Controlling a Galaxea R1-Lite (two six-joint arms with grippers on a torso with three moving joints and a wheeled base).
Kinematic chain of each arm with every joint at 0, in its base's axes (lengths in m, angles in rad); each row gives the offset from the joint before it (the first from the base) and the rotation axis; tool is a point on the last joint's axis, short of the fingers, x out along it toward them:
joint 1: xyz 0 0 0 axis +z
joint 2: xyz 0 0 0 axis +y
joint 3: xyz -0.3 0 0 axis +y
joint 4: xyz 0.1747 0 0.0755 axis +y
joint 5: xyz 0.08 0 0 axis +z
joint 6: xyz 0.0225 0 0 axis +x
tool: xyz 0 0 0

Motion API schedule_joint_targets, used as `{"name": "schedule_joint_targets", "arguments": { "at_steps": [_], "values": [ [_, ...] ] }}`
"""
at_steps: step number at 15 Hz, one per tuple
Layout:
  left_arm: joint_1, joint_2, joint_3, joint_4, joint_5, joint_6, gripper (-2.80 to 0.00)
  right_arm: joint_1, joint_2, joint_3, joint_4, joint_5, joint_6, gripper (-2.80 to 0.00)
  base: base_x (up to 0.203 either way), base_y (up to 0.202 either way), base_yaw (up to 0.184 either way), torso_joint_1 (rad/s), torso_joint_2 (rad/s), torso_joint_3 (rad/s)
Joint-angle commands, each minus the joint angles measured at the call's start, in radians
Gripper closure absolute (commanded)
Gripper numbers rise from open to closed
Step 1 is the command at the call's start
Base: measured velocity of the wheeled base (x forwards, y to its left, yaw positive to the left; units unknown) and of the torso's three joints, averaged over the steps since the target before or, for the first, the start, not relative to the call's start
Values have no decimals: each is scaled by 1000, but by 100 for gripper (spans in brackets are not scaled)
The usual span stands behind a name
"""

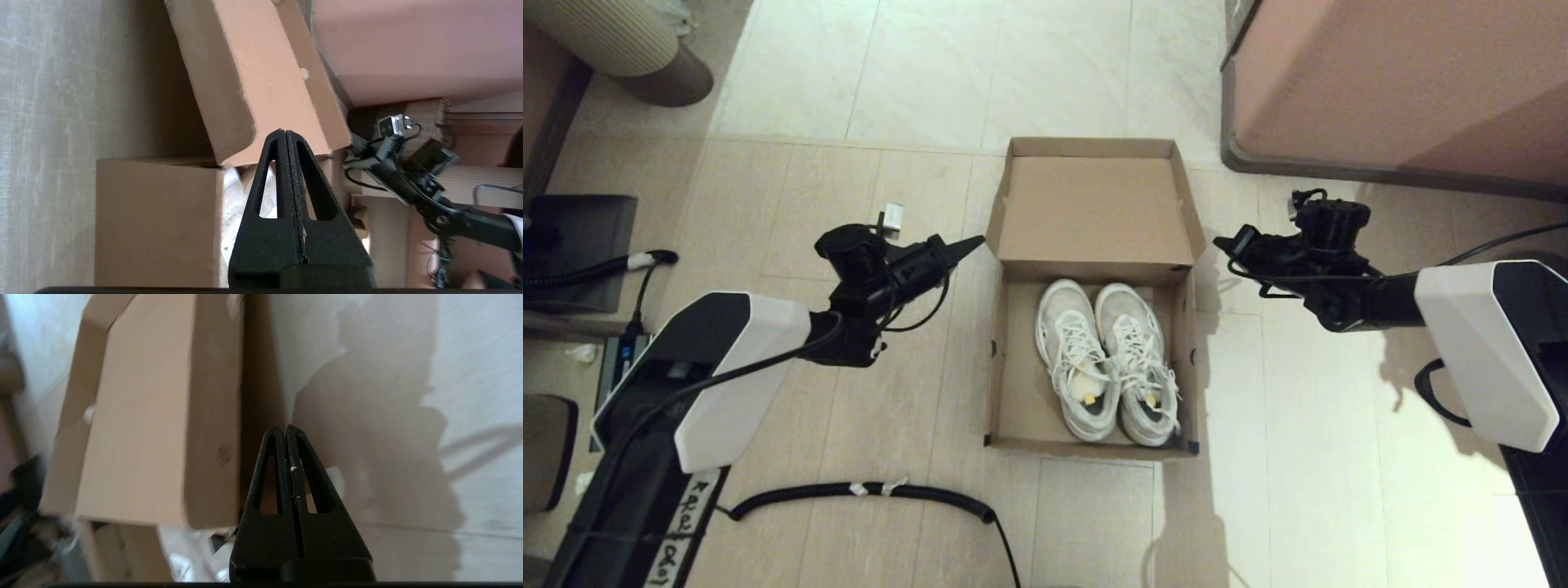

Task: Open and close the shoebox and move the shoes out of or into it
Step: Close the shoe box

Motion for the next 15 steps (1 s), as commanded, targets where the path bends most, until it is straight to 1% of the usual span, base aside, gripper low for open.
{"name": "schedule_joint_targets", "arguments": {
  "at_steps": [1,2,3,5,6,9,12,15],
  "values": [
    [0,19,0,1,43,18,0,4,25,0,-4,13,6,0,0,0,0,0,0,0],
    [0,24,2,23,83,58,0,5,33,0,-3,26,8,0,0,0,0,0,0,0],
    [-1,27,7,58,104,79,0,5,41,0,-4,45,9,0,0,0,0,0,0,0],
    [-15,28,8,151,181,147,0,6,59,-1,-4,57,10,0,0,0,0,0,0,0],
    [-25,29,8,177,202,169,0,6,65,0,-10,67,11,0,0,0,0,0,0,0],
    [-56,15,8,235,209,179,0,10,74,0,-52,128,66,0,0,0,0,0,0,0],
    [-76,15,8,278,208,179,0,18,77,-1,-57,155,67,0,0,0,0,0,0,0],
    [-84,17,9,281,209,179,0,35,91,0,-71,162,67,0,0,0,0,0,0,0]
  ]
}}
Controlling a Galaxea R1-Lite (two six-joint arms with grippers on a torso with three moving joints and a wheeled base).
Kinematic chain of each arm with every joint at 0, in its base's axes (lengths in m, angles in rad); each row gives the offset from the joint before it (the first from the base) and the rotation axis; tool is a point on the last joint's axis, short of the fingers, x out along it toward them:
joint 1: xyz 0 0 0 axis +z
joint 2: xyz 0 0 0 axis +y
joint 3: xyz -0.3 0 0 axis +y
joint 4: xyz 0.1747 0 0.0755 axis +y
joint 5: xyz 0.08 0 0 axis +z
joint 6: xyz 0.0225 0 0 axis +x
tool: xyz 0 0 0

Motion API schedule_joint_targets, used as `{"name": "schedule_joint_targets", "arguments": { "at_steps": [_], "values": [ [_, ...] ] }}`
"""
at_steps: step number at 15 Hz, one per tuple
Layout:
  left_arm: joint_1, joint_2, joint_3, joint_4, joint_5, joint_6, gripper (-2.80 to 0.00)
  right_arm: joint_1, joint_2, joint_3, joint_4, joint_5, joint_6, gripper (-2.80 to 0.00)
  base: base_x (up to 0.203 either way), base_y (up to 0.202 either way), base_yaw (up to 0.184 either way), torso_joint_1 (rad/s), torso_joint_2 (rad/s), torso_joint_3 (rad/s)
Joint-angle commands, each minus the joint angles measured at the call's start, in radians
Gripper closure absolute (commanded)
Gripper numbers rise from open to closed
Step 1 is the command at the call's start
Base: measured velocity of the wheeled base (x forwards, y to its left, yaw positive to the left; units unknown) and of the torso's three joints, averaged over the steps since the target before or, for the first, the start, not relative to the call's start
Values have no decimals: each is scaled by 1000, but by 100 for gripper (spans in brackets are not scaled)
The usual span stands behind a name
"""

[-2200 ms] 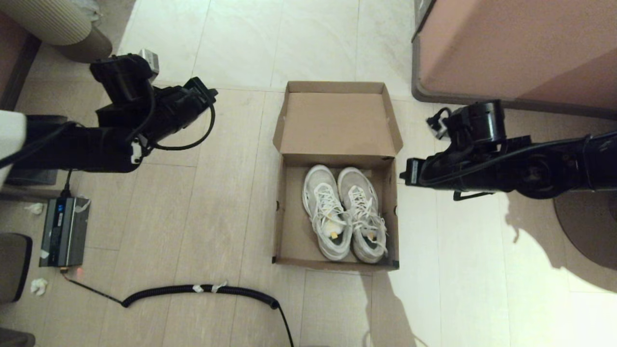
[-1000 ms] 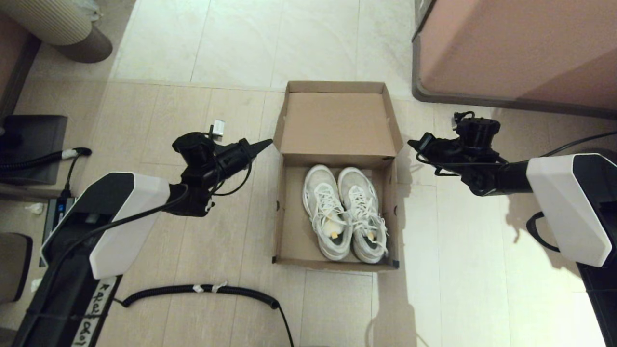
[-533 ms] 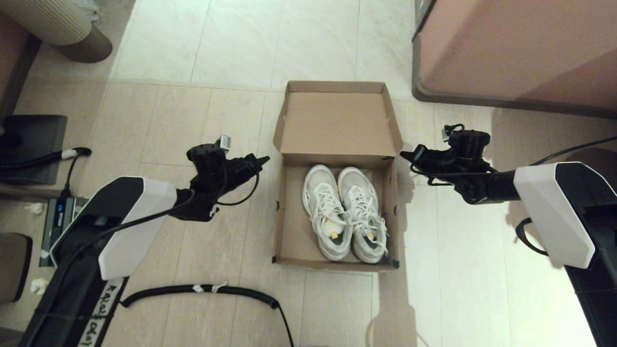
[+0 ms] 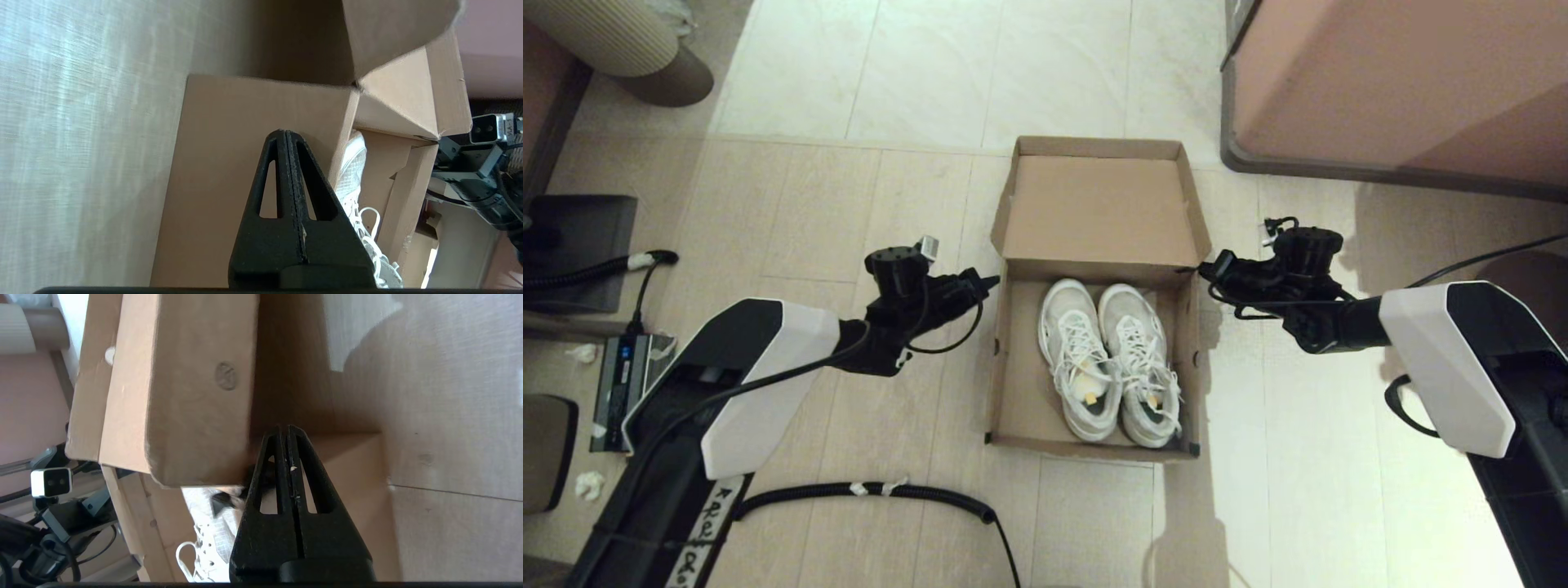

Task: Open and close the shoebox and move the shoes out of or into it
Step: Close the shoe box

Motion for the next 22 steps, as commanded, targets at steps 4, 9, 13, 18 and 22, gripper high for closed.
{"name": "schedule_joint_targets", "arguments": {
  "at_steps": [4,9,13,18,22],
  "values": [
    [-13,-16,31,2,9,-4,0,21,-4,31,-5,0,-12,0,0,0,0,0,0,0],
    [-24,-128,278,-14,53,32,0,21,-46,166,-7,-7,-78,0,0,0,0,0,0,0],
    [-26,-206,435,-57,55,64,0,9,-47,163,-6,-42,-82,0,0,0,0,0,0,0],
    [-13,-243,524,-127,57,66,0,-40,-77,188,-7,-44,-81,0,0,0,0,0,0,0],
    [25,-177,308,-137,55,63,0,-77,-76,138,1,23,-70,0,0,0,0,0,0,0]
  ]
}}
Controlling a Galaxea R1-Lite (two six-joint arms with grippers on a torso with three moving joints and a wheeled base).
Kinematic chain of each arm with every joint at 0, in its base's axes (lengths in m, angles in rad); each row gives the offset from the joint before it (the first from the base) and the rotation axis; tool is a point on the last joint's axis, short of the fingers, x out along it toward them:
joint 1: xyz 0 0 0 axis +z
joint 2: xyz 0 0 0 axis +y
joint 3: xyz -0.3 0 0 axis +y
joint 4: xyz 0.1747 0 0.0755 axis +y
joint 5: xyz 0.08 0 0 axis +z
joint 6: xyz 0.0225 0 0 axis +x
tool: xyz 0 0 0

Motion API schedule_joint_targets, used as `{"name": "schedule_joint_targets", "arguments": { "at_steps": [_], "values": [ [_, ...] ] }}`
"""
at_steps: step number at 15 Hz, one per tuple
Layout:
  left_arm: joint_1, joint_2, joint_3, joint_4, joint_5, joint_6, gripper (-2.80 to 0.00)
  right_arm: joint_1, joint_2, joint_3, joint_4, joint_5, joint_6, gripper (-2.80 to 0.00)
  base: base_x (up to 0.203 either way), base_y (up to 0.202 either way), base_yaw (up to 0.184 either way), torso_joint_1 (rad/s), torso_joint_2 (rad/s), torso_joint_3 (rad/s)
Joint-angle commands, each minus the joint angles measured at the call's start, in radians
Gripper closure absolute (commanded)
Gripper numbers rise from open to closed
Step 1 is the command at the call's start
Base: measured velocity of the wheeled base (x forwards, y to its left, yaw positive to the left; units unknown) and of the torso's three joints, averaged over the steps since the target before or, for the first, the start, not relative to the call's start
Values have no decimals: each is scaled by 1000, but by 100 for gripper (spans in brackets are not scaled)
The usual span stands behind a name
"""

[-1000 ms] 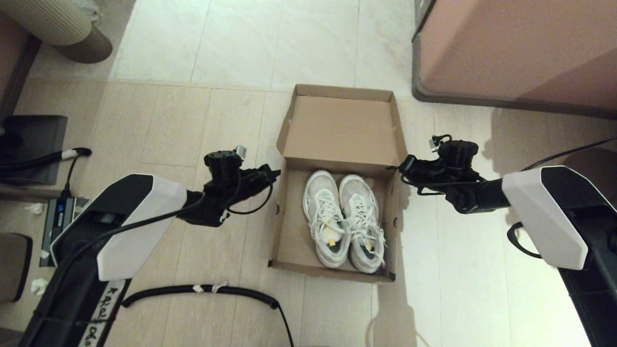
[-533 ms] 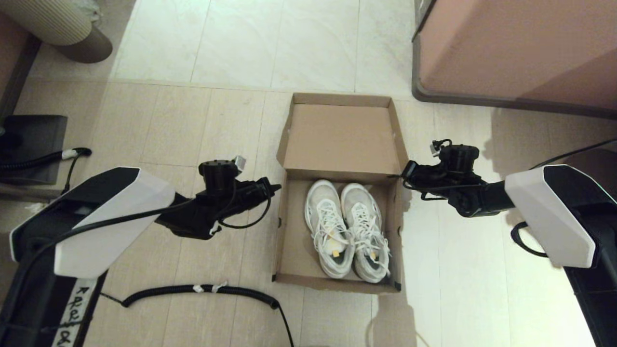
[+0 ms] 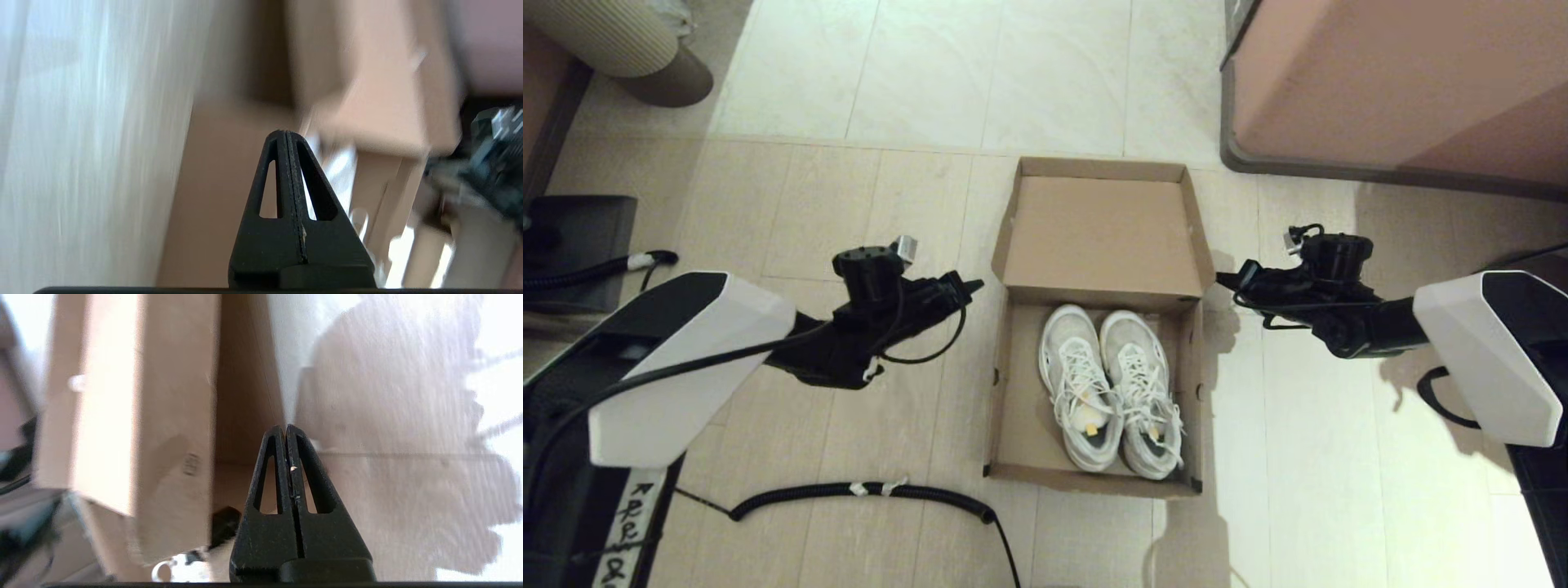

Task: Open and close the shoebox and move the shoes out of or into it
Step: Close the shoe box

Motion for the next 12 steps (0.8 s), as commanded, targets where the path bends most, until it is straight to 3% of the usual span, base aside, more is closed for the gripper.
{"name": "schedule_joint_targets", "arguments": {
  "at_steps": [1,4,5,6,9,12],
  "values": [
    [14,66,-133,-5,-7,-5,0,-12,18,-50,-3,55,10,0,0,0,0,0,0,0],
    [17,197,-343,2,-56,-7,0,-12,78,-145,7,89,71,0,0,0,0,0,0,0],
    [10,217,-347,-5,-106,-6,0,-12,86,-150,3,121,99,0,0,0,0,0,0,0],
    [4,225,-343,-8,-114,-8,0,-12,92,-150,-1,156,130,0,0,0,0,0,0,0],
    [-11,227,-343,-10,-113,-8,0,0,100,-151,-8,166,165,0,0,0,0,0,0,0],
    [-25,227,-342,-10,-111,-6,0,17,98,-151,-77,171,289,0,0,0,0,0,0,0]
  ]
}}
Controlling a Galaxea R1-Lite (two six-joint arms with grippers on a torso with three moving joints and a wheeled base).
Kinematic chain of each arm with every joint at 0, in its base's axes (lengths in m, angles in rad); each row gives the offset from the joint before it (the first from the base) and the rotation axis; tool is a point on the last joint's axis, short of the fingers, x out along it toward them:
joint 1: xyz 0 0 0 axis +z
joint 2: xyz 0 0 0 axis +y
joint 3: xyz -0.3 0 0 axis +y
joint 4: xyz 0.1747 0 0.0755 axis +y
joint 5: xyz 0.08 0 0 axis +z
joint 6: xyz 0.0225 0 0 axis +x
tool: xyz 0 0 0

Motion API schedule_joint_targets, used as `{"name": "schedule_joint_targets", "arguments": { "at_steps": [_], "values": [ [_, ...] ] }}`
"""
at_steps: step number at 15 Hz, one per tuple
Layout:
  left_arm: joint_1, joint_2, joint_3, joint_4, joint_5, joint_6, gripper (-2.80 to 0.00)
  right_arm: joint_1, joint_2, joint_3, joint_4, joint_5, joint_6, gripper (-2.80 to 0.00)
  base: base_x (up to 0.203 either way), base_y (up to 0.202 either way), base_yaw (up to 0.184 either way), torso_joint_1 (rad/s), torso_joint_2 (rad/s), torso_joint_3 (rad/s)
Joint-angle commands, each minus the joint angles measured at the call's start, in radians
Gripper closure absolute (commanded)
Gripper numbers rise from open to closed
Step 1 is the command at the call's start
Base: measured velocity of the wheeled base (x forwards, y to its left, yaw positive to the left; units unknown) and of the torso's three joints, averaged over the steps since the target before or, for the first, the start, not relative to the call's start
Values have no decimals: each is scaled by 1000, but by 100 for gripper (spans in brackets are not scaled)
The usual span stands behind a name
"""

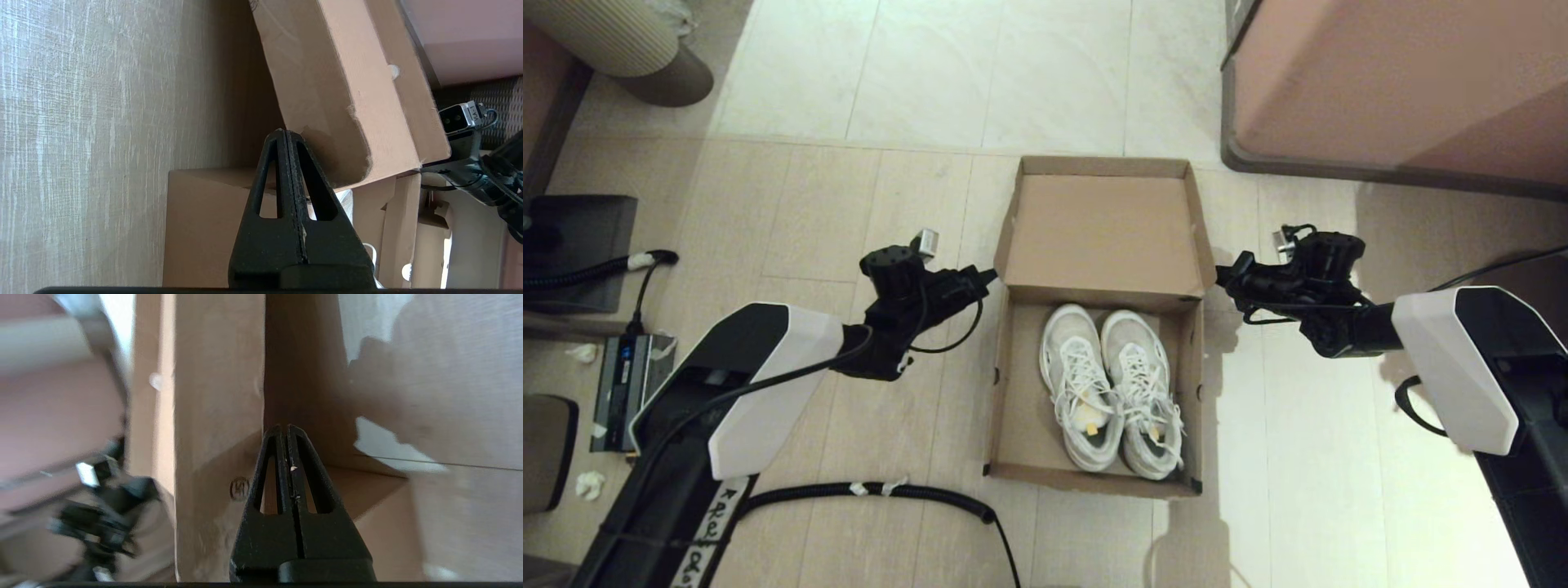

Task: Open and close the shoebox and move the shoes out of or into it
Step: Close the shoe box

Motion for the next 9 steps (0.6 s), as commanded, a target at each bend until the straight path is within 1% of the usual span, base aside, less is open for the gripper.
{"name": "schedule_joint_targets", "arguments": {
  "at_steps": [1,2,4,6,8,9],
  "values": [
    [-7,6,0,-5,-4,-3,0,12,1,0,-19,15,41,0,0,0,0,0,0,0],
    [-7,6,-1,-5,-6,-3,0,15,0,0,-20,16,60,0,0,0,0,0,0,0],
    [-9,6,0,-4,-6,-3,0,17,-5,0,-39,29,139,0,0,0,0,0,0,0],
    [-10,6,-1,-5,-6,-3,0,16,-7,0,-107,96,217,0,0,0,0,0,0,0],
    [-10,5,0,-5,-6,-3,0,15,-16,1,-164,109,288,0,0,0,0,0,0,0],
    [-10,5,0,-5,-6,-3,0,12,-27,1,-185,119,336,0,0,0,0,0,0,0]
  ]
}}
